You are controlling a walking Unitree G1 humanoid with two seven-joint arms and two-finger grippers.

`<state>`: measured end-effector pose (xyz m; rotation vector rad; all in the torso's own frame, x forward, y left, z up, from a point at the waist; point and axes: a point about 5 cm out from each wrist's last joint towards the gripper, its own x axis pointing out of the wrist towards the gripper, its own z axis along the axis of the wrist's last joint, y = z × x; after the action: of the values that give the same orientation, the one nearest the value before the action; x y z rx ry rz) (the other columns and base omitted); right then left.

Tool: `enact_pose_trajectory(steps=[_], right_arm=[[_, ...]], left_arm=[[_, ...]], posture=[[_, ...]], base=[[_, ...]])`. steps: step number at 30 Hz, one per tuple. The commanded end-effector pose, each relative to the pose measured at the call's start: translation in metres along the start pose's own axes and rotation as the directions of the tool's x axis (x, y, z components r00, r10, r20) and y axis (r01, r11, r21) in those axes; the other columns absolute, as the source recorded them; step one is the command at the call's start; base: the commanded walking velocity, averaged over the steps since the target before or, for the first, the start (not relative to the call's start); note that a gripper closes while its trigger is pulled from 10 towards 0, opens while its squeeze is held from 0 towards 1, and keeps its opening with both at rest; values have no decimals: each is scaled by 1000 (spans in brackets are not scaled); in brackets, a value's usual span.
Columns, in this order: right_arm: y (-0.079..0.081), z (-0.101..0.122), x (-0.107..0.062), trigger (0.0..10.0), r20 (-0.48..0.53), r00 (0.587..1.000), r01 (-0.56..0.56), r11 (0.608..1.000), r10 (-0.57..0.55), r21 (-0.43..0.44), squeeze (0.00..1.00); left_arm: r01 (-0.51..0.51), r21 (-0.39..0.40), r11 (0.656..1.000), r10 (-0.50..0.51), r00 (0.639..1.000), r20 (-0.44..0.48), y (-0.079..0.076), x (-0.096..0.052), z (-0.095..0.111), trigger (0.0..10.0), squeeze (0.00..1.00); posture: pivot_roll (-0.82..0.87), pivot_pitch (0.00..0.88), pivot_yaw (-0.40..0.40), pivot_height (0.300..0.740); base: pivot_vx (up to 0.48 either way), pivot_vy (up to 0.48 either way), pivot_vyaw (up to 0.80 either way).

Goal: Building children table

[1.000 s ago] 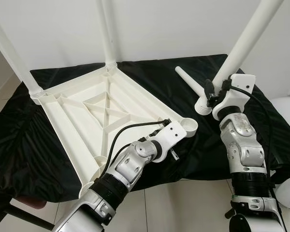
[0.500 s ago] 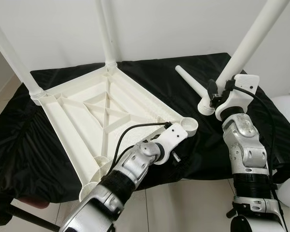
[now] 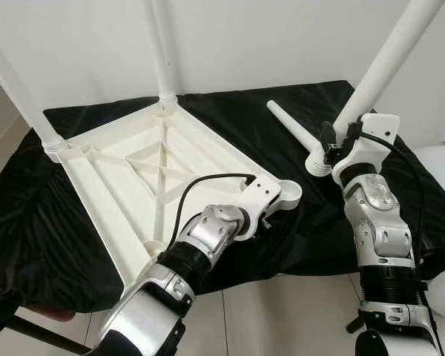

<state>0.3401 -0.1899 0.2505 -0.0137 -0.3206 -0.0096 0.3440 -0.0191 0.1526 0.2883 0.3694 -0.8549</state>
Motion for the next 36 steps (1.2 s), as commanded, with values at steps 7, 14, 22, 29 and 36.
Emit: enact_pose_trajectory(steps=[7,14,22,29,36], right_arm=[[7,3,-1,10000,11,999,-33,999,33,-3,0],[13,2,1,10000,6,997,-74,997,74,-1,0],[16,0,1,10000,-3,993,-120,993,120,-15,0],[17,0,2,10000,-10,985,-173,985,173,-17,0],[24,-1,-3,10000,-9,957,-290,956,290,-34,0]], left_arm=[[-25,48,999,26,999,-18,11,-5,-4,0,0],[-31,72,997,33,999,-20,20,-16,-11,0,0],[32,113,993,-28,999,-35,35,-45,-24,10000,0],[68,155,986,-62,997,-44,45,-67,-26,10000,0],[148,203,968,-144,989,-36,27,-77,-25,10000,0]], posture=[[-111,59,97,740],[-101,57,82,740],[-90,65,74,740],[-81,70,71,740],[-82,73,69,740]], base=[[0,0,0],[0,0,0],[0,0,0],[0,0,0],[0,0,0]])
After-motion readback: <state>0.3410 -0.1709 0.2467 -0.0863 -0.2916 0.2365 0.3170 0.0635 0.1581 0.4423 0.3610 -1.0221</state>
